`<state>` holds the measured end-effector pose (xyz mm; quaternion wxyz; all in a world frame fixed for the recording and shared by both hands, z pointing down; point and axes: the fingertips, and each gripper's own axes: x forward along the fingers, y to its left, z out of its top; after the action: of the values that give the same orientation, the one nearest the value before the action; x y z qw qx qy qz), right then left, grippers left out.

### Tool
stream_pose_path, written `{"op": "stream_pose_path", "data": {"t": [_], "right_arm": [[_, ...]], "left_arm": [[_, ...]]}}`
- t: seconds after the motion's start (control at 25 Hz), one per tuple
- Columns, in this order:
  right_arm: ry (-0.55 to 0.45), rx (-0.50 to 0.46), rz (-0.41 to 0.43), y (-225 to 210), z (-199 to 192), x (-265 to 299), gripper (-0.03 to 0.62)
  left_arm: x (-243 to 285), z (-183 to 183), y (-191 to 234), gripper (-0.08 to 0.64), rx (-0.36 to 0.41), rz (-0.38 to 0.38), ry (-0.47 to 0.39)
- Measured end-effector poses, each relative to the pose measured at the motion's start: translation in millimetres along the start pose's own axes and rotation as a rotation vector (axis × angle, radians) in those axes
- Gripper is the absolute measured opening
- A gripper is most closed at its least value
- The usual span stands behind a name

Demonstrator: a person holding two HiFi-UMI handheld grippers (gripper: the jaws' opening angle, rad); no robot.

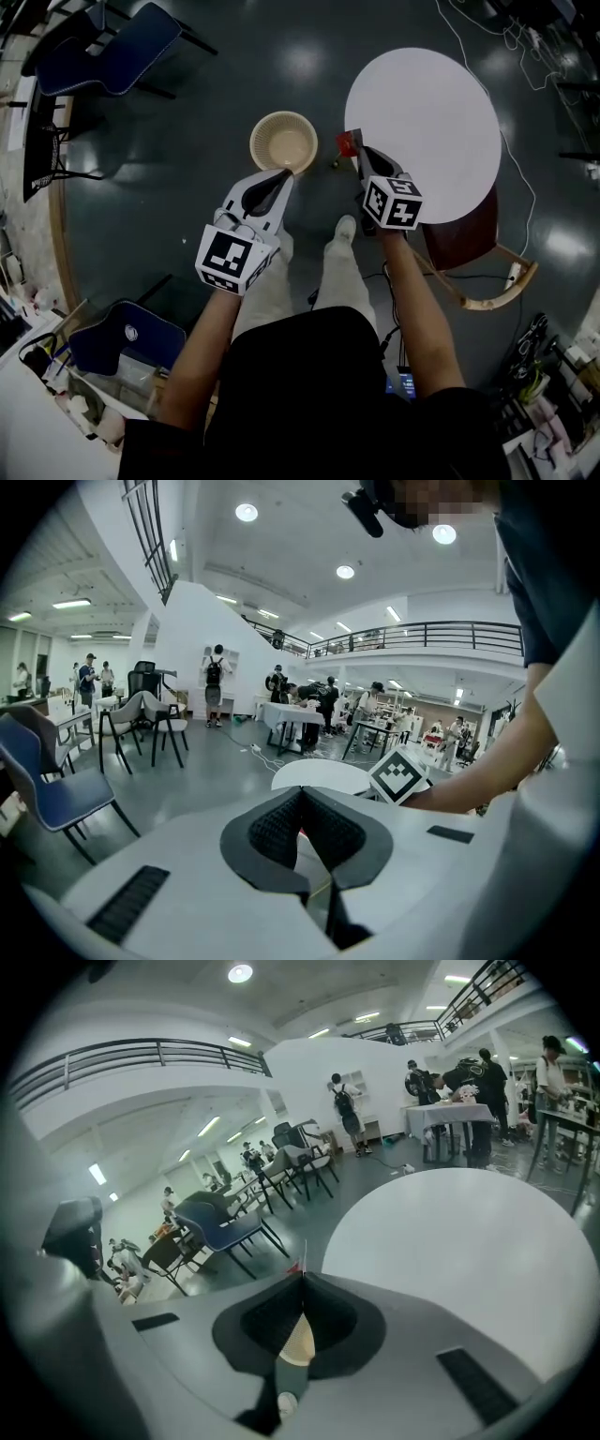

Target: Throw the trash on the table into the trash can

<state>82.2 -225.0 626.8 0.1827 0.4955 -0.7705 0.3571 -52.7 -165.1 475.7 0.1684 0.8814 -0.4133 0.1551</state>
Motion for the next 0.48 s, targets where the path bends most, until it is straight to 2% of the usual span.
{"op": "stream_pose_path", "data": {"t": [0.28, 0.48], "right_arm": [[0.027, -0.025, 0.037, 56.2, -3.5, 48.1, 0.02], [0.056, -0.047, 0.048, 85.2, -17.9, 87.9, 0.02]], "left_arm": [[-17.1, -24.6, 63.5, 0.014, 0.012, 0.069, 0.026], [-16.7, -56.0, 104.8, 0.015, -0.052, 0.087, 0.035]]}}
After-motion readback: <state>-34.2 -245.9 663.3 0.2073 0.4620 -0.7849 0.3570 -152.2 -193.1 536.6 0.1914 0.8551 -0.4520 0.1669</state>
